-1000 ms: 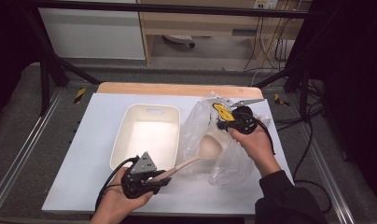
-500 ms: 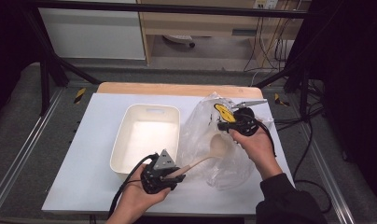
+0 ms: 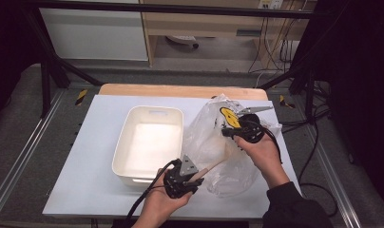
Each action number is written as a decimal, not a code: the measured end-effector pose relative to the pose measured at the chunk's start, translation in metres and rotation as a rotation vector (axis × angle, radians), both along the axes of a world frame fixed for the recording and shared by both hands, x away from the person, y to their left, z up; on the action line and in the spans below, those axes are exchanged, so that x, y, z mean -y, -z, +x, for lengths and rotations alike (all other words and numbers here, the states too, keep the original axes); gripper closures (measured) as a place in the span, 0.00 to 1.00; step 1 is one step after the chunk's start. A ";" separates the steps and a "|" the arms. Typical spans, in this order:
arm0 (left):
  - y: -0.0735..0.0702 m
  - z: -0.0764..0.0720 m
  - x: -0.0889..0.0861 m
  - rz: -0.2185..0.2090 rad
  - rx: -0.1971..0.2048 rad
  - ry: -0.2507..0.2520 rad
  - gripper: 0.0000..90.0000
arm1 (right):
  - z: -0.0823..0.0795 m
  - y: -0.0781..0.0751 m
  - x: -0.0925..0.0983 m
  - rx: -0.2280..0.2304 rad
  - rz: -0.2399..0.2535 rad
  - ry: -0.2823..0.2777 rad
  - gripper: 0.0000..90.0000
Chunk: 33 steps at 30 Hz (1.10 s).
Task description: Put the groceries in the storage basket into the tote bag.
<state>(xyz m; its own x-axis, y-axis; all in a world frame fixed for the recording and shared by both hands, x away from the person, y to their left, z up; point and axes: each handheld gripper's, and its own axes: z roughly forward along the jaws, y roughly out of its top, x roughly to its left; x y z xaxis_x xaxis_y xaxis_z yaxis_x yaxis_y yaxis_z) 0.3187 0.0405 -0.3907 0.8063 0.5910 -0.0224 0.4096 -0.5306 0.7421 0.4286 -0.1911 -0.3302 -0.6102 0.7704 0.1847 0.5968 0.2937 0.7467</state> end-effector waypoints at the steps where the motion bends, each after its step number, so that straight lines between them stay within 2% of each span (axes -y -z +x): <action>1: 0.001 0.000 0.003 -0.001 -0.009 -0.013 0.76 | 0.000 0.000 0.000 -0.002 0.000 0.000 1.00; 7: 0.004 0.005 0.019 -0.024 0.022 -0.044 0.76 | -0.003 -0.002 0.001 0.004 0.011 -0.011 1.00; 12: 0.009 0.010 0.028 -0.037 0.017 -0.068 0.76 | -0.004 -0.003 0.003 0.005 0.011 -0.012 1.00; 21: 0.017 0.018 0.039 -0.106 0.020 -0.093 0.76 | -0.005 -0.005 0.007 0.016 0.017 -0.013 1.00; 27: 0.024 0.023 0.049 -0.103 0.036 -0.101 0.76 | -0.007 -0.008 0.009 0.025 0.023 -0.010 1.00; 31: 0.030 0.027 0.054 -0.092 0.080 -0.105 0.76 | -0.008 -0.012 0.010 0.031 0.029 -0.015 1.00; 33: 0.032 0.031 0.056 -0.093 0.083 -0.110 0.76 | -0.008 -0.013 0.010 0.033 0.029 -0.017 1.00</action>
<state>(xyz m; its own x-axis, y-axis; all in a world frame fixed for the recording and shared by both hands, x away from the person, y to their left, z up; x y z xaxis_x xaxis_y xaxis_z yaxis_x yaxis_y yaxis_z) 0.3494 -0.0158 -0.4228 0.7382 0.6744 -0.0177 0.3970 -0.4130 0.8197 0.4210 -0.2009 -0.3174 -0.6291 0.7546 0.1867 0.5671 0.2813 0.7741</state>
